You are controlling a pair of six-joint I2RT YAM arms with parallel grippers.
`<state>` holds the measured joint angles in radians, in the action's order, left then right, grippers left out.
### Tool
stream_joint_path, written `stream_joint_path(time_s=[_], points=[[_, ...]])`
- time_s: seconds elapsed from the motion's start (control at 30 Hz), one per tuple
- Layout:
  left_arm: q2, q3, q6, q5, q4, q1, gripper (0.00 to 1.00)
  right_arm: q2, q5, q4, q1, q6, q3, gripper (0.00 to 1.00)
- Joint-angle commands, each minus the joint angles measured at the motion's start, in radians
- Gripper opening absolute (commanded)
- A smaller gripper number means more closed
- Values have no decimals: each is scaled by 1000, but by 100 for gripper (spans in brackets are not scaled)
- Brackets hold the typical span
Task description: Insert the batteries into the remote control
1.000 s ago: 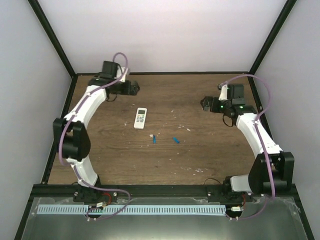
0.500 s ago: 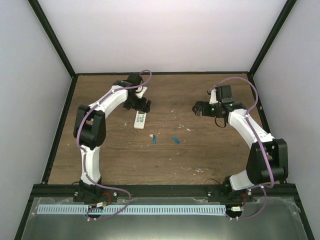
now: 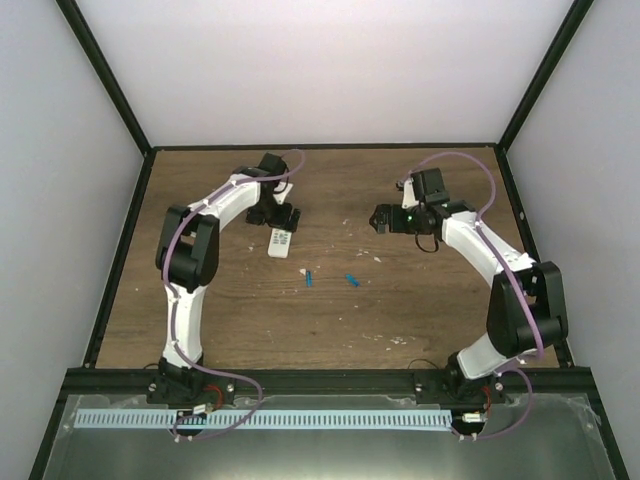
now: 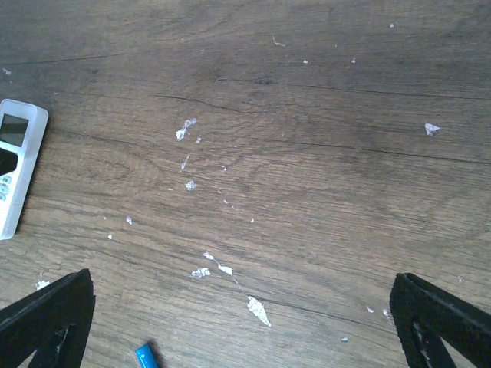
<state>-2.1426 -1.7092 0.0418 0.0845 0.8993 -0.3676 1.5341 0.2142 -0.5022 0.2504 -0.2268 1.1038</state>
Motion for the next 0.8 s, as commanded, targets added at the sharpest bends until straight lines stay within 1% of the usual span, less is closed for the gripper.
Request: stream_joint_path(time_s=[0.0, 0.1, 0.27, 0.33, 0.4, 0.43, 0.47, 0.57, 0.7, 0.73, 0.77], points=[[-31, -9, 18, -52, -7, -7, 100, 15, -7, -14, 6, -13, 56, 100], [-60, -27, 15, -80, 16, -13, 100, 19, -8, -11, 6, -13, 54, 100], [-80, -35, 21, -67, 18, -16, 99, 33, 2, -12, 8, -10, 59, 100], [-87, -36, 20, -61, 17, -17, 96, 35, 7, -11, 10, -9, 60, 100], [-96, -38, 18, -52, 19, -18, 87, 36, 13, -6, 13, -9, 58, 100], [-102, -41, 18, -48, 22, -18, 78, 36, 19, -4, 13, -7, 56, 100], [-110, -50, 18, -42, 31, -17, 71, 35, 29, -1, 14, -6, 53, 100], [-123, -60, 24, -6, 49, -17, 54, 33, 63, 17, 24, -2, 39, 100], [-98, -42, 40, 65, 25, -18, 39, 14, 127, 64, 54, 6, 10, 99], [-83, -34, 48, 89, 12, -17, 36, 5, 162, 86, 62, 5, -4, 99], [-62, -22, 63, 122, -5, -17, 34, -6, 232, 118, 68, -1, -22, 99]])
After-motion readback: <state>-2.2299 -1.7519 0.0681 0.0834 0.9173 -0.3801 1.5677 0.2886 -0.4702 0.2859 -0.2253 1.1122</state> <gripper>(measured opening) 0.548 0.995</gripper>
